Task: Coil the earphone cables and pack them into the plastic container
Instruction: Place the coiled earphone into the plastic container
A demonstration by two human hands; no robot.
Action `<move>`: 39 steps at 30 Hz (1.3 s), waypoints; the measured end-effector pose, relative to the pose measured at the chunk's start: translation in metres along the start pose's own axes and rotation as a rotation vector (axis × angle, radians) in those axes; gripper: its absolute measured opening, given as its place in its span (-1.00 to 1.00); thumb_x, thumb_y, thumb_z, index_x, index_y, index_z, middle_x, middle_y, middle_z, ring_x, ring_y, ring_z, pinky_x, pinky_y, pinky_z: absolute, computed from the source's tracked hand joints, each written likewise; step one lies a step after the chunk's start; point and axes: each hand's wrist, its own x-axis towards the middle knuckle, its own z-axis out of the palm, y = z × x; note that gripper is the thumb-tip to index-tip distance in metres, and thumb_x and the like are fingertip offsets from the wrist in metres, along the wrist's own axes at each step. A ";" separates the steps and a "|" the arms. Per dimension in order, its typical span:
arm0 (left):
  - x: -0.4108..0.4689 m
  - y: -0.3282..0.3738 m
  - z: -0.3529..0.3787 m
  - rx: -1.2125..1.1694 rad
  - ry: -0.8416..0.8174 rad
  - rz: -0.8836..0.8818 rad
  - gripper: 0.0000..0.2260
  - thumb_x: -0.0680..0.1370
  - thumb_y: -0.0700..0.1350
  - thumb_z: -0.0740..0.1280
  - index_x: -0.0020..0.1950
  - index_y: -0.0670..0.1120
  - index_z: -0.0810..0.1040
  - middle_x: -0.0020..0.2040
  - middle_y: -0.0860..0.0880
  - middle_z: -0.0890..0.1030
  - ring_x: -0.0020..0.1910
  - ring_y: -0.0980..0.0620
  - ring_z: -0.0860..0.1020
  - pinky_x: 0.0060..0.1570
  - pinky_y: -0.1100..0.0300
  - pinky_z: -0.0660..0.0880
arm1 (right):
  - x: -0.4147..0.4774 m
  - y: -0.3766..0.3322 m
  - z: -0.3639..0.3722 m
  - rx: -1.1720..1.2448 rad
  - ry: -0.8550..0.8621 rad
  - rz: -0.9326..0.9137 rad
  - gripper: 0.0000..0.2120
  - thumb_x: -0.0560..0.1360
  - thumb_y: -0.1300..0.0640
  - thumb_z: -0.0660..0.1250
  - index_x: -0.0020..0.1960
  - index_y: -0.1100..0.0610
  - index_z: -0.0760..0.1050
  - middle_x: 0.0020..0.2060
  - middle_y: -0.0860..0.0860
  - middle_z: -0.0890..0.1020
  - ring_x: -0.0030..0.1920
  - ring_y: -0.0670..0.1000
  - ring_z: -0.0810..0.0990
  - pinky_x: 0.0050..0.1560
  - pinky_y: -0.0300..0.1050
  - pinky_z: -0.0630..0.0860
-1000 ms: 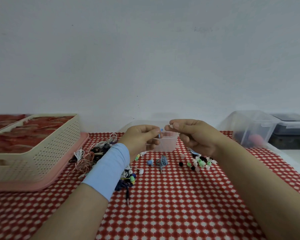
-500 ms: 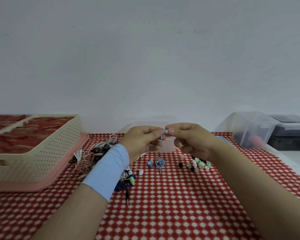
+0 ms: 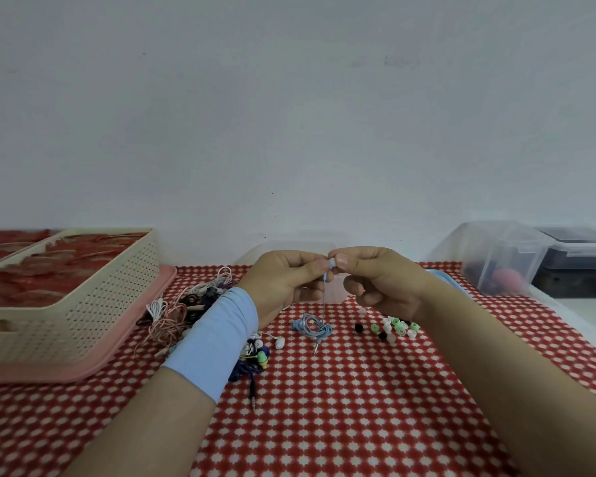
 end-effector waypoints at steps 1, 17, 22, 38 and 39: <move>0.000 0.001 0.000 0.009 -0.006 0.003 -0.88 0.58 -0.24 0.33 0.00 -0.24 0.65 -0.24 -0.05 0.64 -0.34 0.10 0.56 -0.30 0.29 0.54 | -0.001 -0.001 0.000 -0.003 -0.007 0.007 -0.82 0.42 0.08 0.43 -0.04 0.14 0.70 -0.18 0.01 0.68 -0.44 -0.11 0.39 -0.53 -0.31 0.10; -0.001 0.002 0.016 -0.164 0.060 0.023 -0.86 0.56 -0.21 0.33 0.02 -0.22 0.66 -0.20 -0.06 0.67 -0.30 0.13 0.59 -0.27 0.30 0.57 | -0.005 -0.004 0.002 0.050 0.041 -0.134 -0.82 0.42 0.09 0.45 -0.02 0.14 0.68 -0.22 0.05 0.65 -0.39 -0.05 0.52 -0.50 -0.27 0.36; -0.001 0.007 0.016 -0.145 0.115 0.022 -0.89 0.56 -0.22 0.35 -0.02 -0.19 0.68 -0.25 -0.04 0.67 -0.30 0.10 0.59 -0.27 0.28 0.58 | -0.010 -0.015 -0.002 -0.087 0.149 -0.215 -0.88 0.52 0.22 0.42 0.03 0.17 0.69 -0.25 0.05 0.69 -0.39 0.00 0.56 -0.48 -0.19 0.44; -0.008 0.017 0.010 0.042 0.016 0.023 -0.92 0.55 -0.27 0.37 -0.04 -0.21 0.67 -0.26 -0.07 0.66 -0.32 0.08 0.60 -0.26 0.24 0.59 | -0.015 -0.021 -0.004 -0.080 -0.002 -0.044 -0.81 0.35 0.11 0.47 -0.08 0.16 0.74 -0.15 0.11 0.72 -0.40 -0.03 0.55 -0.51 -0.27 0.42; -0.008 0.017 0.010 0.051 0.019 0.026 -0.92 0.54 -0.27 0.38 -0.04 -0.22 0.67 -0.25 -0.08 0.66 -0.31 0.07 0.60 -0.26 0.23 0.59 | -0.015 -0.021 -0.004 -0.090 0.002 -0.039 -0.80 0.35 0.11 0.47 -0.07 0.16 0.74 -0.15 0.11 0.73 -0.40 -0.03 0.55 -0.51 -0.27 0.42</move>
